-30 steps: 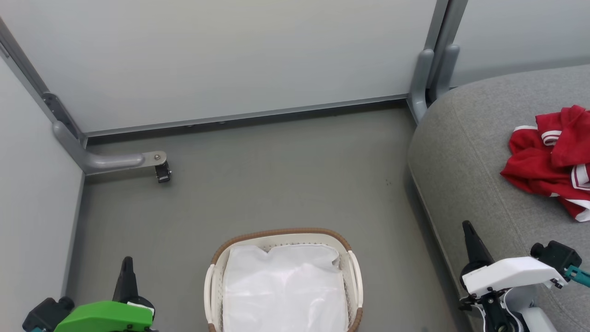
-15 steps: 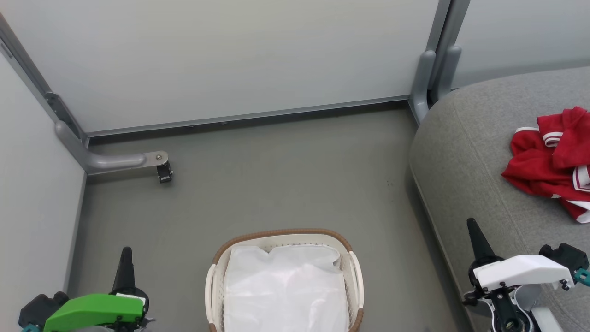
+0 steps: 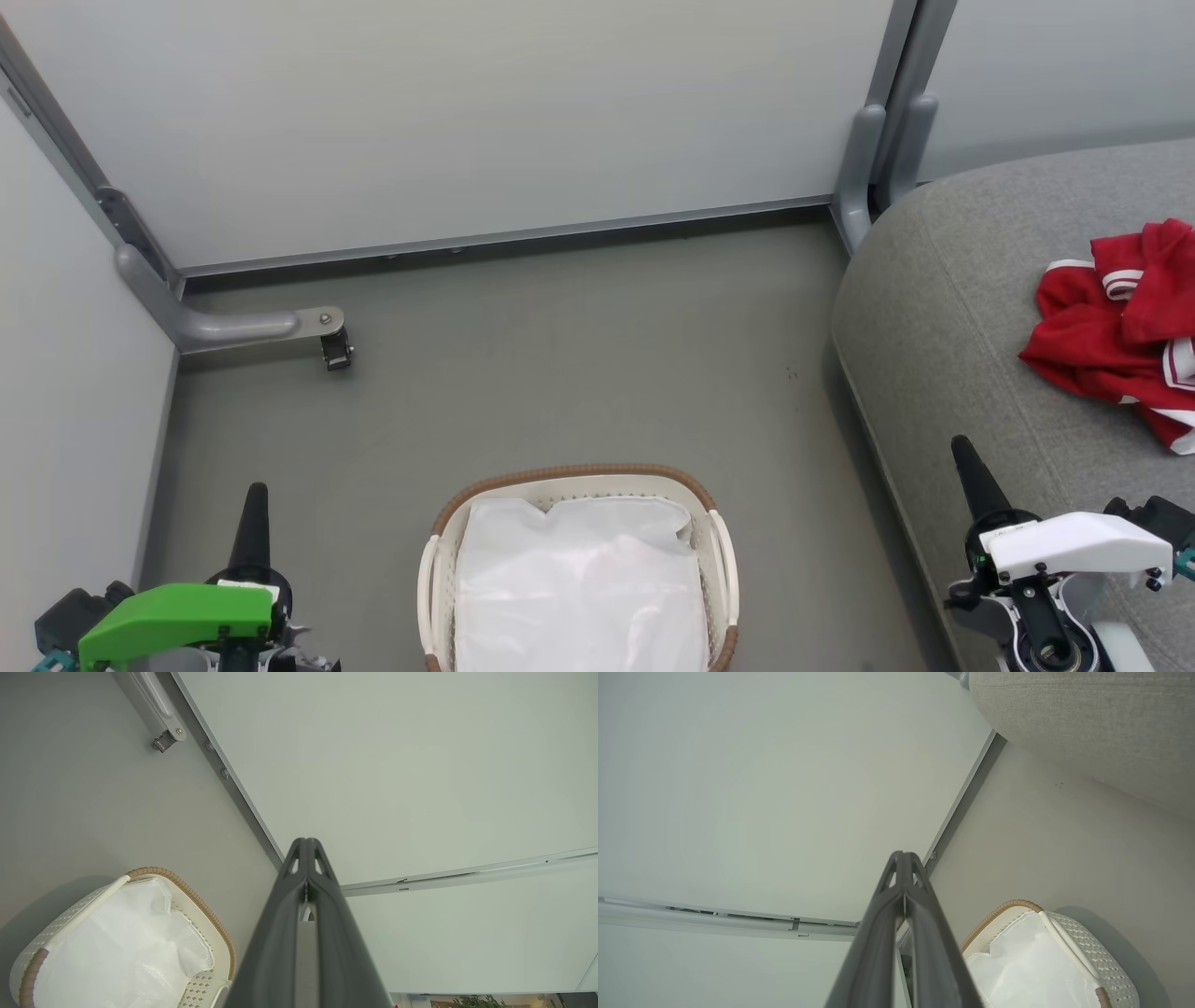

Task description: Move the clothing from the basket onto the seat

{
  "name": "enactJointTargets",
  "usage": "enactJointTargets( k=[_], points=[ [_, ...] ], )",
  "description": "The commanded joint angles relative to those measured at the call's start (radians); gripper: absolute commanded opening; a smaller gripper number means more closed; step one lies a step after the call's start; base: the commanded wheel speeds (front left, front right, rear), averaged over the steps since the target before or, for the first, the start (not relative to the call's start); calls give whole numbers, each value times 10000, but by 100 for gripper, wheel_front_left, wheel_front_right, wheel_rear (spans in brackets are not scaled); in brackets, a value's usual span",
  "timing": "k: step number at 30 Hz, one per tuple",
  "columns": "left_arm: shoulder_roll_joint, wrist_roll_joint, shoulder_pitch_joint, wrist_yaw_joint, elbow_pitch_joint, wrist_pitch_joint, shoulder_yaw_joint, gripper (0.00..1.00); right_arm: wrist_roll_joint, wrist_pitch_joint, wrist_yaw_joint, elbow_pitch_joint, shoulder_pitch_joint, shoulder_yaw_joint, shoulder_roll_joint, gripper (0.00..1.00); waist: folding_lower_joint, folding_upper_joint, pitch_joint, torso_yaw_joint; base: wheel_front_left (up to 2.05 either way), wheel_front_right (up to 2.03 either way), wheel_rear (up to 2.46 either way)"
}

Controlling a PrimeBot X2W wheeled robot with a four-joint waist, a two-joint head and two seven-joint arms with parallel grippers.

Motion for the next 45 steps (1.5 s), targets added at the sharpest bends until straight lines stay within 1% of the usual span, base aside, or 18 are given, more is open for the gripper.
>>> enactJointTargets(
  k=[1,25,45],
  points=[
    [78,-267,-268,-54,-131,59,40,0,262,66,-7,-124,-37,-76,-55,0,0,0,-3,5,0,0,0],
    [90,-2118,-474,-133,-307,557,150,0,2203,576,-6,-347,-9,-369,-68,0,0,0,-49,82,0,0,0],
    [97,-3404,-633,-195,-432,921,215,0,3563,945,-7,-503,15,-569,-77,0,0,0,-87,146,0,0,0]
  ],
)
